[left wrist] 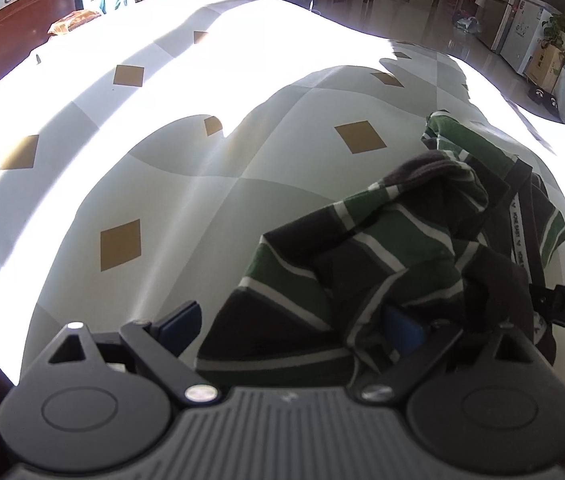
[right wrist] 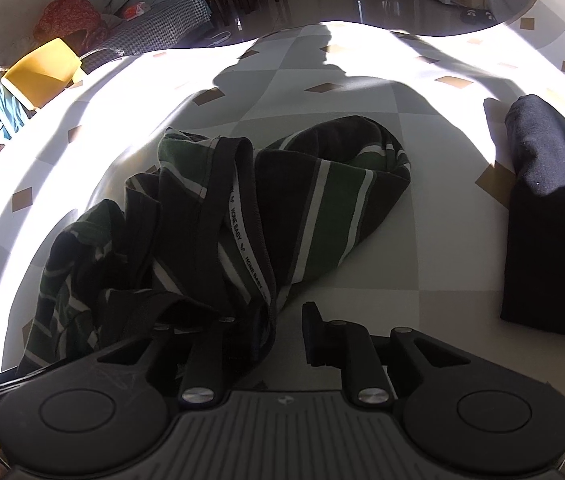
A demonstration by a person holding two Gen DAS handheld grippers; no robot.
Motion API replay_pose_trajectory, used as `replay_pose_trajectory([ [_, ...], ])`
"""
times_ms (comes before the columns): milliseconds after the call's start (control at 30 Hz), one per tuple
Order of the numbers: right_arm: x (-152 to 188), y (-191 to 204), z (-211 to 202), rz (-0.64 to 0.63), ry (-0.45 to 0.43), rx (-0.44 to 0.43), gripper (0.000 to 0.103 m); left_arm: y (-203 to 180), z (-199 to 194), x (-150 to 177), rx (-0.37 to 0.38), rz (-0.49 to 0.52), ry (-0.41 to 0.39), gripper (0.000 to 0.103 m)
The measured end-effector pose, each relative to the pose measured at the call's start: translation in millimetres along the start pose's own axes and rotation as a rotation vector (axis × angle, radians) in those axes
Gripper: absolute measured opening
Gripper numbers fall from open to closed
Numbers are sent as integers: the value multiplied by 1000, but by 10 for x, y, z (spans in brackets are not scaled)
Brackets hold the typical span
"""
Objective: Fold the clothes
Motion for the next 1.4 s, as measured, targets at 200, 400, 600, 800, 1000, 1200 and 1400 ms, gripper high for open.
replay_pose_trajectory([
  [200,-82,-97,-293,51,-147,-65,30,-20,-151,-57,72,-28,-17,96],
  [400,-142,-76,-316,73,-191,-135,37,-68,-230,-180,119,-59,-32,97],
  [600,-116,25,-221,68,-158,-201,39,-110,-144,-338,123,-102,-40,98],
  [800,-58,75,-148,50,-132,-210,40,-244,12,-446,133,-106,-37,99],
  [1000,-25,52,-98,62,-109,-215,41,-317,206,-432,124,-96,-17,99],
  [1200,35,3,-34,111,-68,-208,43,-283,321,-394,92,-102,0,99],
  [1400,61,143,-15,32,-87,-214,35,-279,376,-362,80,-101,13,96],
])
Point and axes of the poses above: each gripper's, at about its wrist camera, not at the fingertips, and z roughly the way its jaws point, y to its left, x to its underside, the point moved 3 cm from there along z, roughly the way its jaws point, and after that the axes turned 10 degrees about -z, right-handed, at the moved point
